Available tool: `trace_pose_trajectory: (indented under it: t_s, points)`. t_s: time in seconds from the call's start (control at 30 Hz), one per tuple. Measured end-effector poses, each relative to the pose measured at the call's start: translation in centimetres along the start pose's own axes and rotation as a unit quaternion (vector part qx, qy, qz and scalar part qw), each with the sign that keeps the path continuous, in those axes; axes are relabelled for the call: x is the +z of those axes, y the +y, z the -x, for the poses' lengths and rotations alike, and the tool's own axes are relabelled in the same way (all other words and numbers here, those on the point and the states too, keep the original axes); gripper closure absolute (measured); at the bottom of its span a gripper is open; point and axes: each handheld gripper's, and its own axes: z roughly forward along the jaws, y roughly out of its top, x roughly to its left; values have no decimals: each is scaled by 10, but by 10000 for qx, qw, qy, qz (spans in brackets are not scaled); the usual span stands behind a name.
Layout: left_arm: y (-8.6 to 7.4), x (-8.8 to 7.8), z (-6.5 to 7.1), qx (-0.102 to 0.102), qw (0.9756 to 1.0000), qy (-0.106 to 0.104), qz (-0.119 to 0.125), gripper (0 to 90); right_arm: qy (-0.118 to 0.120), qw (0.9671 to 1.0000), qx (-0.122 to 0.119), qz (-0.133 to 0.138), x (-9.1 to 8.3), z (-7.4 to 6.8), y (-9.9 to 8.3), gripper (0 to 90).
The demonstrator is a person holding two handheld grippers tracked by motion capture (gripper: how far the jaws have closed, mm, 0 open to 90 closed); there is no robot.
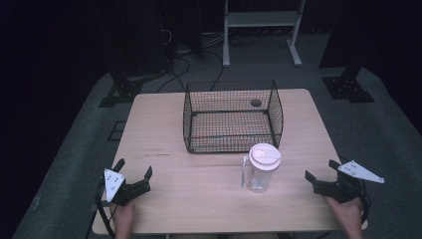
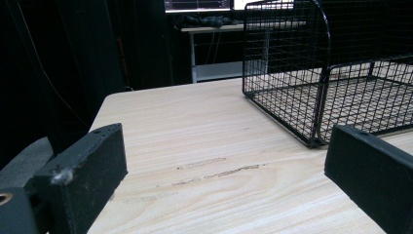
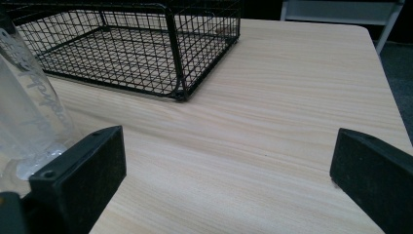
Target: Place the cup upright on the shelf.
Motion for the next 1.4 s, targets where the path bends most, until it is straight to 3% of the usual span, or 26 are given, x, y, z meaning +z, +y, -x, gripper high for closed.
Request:
trace_pose_trajectory:
  t_s: [0.4, 0.63, 1.13, 1.4]
  points:
    - [0, 0, 0, 16, 10000, -18, 25, 9, 87, 9999, -63, 24, -9, -10, 2, 0]
    - [0, -1, 0, 7, 10000, -33, 37, 9, 320, 9994, -148, 14, -14, -28, 7, 0]
    - [0, -1, -1, -23, 10000, -44, 41, 9, 902, 9946, -494, 125, -19, -85, 21, 0]
    - [0, -1, -1, -17, 10000, -42, 44, 9, 938, 9944, -475, 132, -14, -101, 22, 0]
